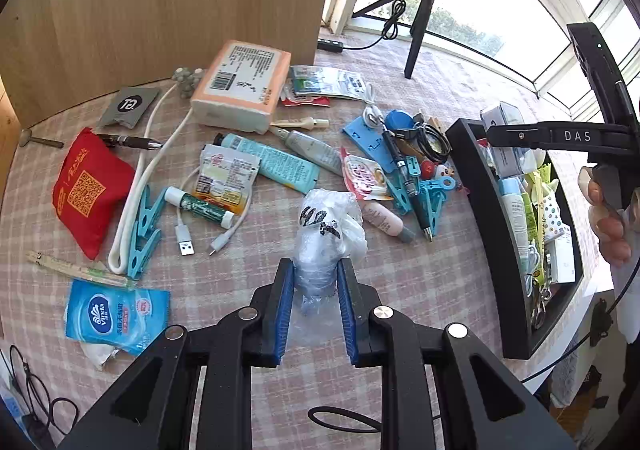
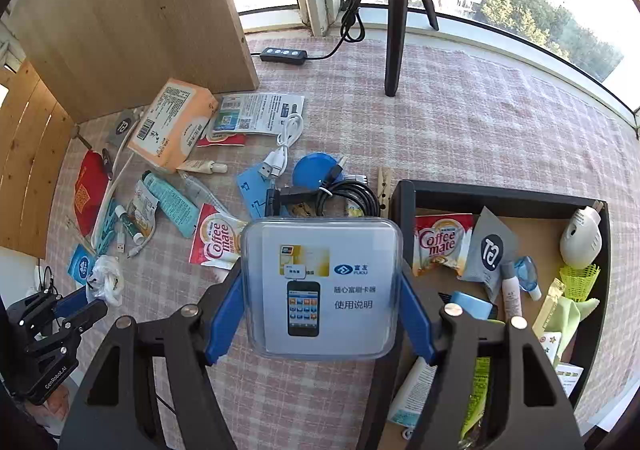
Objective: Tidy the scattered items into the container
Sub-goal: 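Carry the plastic bag and clear box into the tray and release both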
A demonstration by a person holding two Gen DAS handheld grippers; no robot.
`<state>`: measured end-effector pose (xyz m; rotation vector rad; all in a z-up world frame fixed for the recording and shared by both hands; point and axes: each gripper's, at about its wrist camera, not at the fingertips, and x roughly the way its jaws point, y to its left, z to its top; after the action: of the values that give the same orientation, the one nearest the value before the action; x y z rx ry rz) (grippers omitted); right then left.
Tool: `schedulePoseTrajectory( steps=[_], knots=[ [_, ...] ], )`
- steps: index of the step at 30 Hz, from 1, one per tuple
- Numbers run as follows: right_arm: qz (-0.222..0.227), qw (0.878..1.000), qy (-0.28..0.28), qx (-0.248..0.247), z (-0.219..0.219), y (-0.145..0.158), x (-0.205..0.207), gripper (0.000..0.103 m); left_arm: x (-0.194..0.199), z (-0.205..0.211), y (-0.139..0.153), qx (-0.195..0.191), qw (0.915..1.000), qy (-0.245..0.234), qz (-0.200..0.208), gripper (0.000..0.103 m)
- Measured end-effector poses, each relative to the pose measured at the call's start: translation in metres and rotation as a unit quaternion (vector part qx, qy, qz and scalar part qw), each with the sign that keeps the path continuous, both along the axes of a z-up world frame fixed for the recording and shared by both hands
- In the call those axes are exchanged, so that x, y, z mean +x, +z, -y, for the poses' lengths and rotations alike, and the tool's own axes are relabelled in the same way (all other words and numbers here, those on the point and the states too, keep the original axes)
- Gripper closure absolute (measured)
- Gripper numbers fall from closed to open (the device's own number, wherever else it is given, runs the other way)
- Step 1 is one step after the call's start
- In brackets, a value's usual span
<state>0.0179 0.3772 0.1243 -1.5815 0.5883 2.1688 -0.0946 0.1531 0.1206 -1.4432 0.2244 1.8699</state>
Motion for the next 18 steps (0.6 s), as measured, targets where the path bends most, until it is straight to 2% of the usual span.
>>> schedulePoseTrajectory(
  steps=[6, 12, 18],
  knots=[
    [-0.001, 0.998, -0.054, 0.022, -0.039, 0.017, 0.069, 0.035, 0.048, -0.071, 0.017, 0.033, 0.9968, -0.072, 0.011, 0.083],
    [0.020, 0.992, -0.120, 0.033, -0.074, 0.017, 0.147, 0.035, 0.112, -0.143, 0.036, 0.059, 0.9859, -0.155, 0.024, 0.083],
    [0.040, 0.979, -0.194, 0.039, -0.108, 0.014, 0.219, 0.035, 0.168, -0.193, 0.045, 0.066, 0.9729, -0.221, 0.023, 0.083]
  ],
)
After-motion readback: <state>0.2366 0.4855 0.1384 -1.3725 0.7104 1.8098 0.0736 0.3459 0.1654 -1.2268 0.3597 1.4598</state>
